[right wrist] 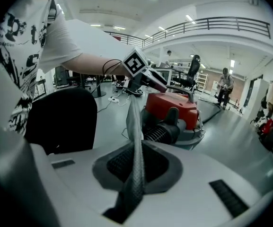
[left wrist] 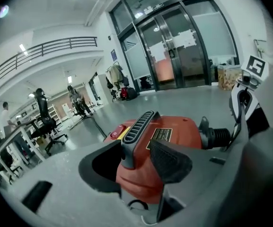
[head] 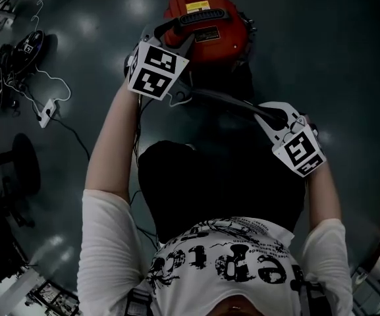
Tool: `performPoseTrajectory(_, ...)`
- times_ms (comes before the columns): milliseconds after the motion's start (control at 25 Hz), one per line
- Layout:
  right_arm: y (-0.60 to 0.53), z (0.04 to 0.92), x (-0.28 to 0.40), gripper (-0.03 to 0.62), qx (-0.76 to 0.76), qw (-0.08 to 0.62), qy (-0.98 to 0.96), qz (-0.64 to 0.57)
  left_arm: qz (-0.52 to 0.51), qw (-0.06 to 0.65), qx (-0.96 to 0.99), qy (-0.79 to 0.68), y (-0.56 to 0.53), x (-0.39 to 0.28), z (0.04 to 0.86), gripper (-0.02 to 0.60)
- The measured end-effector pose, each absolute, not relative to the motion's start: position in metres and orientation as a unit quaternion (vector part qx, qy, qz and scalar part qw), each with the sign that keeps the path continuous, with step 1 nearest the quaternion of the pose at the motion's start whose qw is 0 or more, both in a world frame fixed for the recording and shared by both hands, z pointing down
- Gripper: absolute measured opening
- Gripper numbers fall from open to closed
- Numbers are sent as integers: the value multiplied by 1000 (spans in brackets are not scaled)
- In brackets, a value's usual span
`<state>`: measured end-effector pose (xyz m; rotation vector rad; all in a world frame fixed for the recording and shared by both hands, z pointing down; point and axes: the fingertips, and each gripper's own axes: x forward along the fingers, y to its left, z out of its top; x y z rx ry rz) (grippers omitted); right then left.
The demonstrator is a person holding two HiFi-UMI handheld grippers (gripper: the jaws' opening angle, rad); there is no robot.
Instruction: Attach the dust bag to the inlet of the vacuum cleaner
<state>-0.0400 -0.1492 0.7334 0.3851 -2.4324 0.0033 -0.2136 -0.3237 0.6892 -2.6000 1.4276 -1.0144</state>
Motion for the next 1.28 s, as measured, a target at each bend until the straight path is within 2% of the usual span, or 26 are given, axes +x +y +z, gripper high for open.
performPoseTrajectory(200, -156, 731, -42, 25, 125, 352, -927, -36, -372, 53, -817, 437, -340, -218, 690, 175)
performPoseTrajectory(320, -158, 736, -42, 25, 117, 352, -927, -43, -384, 60, -824, 412, -352, -208, 699, 175)
performPoseTrajectory(440, -163, 739, -42, 25, 113, 353, -927, -57, -377, 64, -837, 391, -362, -195, 700, 175)
performPoseTrajectory(640, -169, 742, -40, 26, 100, 350, -928, -81, -344, 118, -858, 362, -363, -189, 695, 160)
performPoseTrajectory(960, -186, 743, -35, 34, 95, 357, -923, -111, -336, 55, -890, 303, -360, -183, 693, 152)
performPoseTrajectory(1280, -186, 748, -42, 44, 67, 407, -889, -197, -339, 59, -892, 295, -358, -182, 699, 147)
